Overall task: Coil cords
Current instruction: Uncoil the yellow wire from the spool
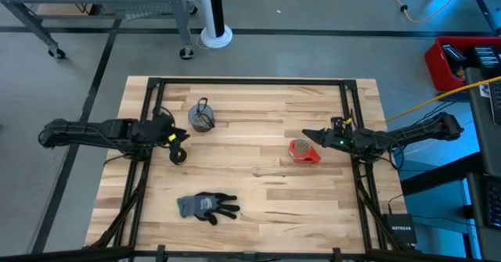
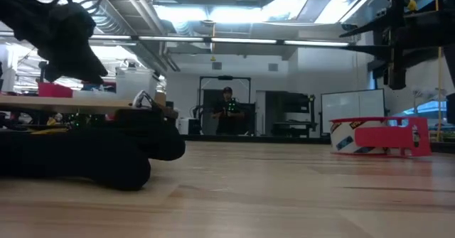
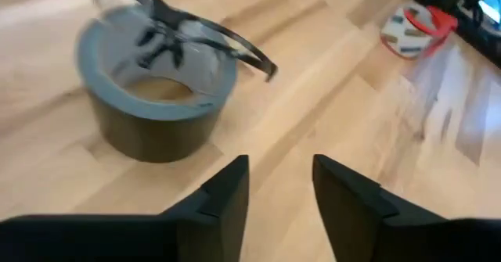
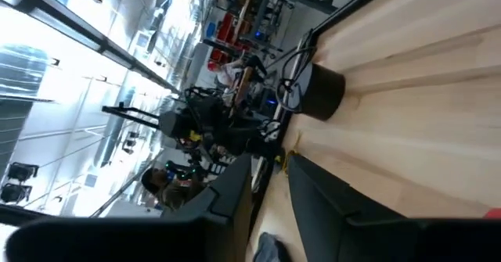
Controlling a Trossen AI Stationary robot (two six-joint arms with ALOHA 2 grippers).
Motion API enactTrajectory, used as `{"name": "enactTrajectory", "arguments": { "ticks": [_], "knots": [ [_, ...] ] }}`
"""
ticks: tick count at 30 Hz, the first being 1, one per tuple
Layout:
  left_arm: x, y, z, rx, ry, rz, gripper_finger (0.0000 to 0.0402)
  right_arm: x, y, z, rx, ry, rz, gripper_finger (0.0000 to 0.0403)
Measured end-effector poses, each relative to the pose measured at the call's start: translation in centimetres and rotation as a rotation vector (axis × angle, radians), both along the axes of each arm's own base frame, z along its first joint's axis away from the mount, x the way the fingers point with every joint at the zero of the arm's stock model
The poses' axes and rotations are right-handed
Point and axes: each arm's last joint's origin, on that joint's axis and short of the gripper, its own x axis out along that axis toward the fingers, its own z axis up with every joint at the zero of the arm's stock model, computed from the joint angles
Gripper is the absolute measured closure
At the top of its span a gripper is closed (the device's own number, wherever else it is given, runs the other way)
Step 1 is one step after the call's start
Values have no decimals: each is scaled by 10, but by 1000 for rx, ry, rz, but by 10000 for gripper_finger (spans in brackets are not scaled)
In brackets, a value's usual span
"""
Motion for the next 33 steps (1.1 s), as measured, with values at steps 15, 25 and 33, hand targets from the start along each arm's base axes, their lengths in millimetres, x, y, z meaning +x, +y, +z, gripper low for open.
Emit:
{"name": "enactTrajectory", "arguments": {
  "ticks": [15, 25, 33],
  "knots": [
    [-6, -7, 42, -212, 185, -131, 233, 24, 9, -6, 72, 122, 135, 313],
    [-4, -7, 33, -231, 536, -86, 264, 56, 18, -3, -49, 259, 239, 313],
    [18, -8, 15, -285, 710, -5, 265, 73, 22, -5, -49, 314, 282, 313]
  ]
}}
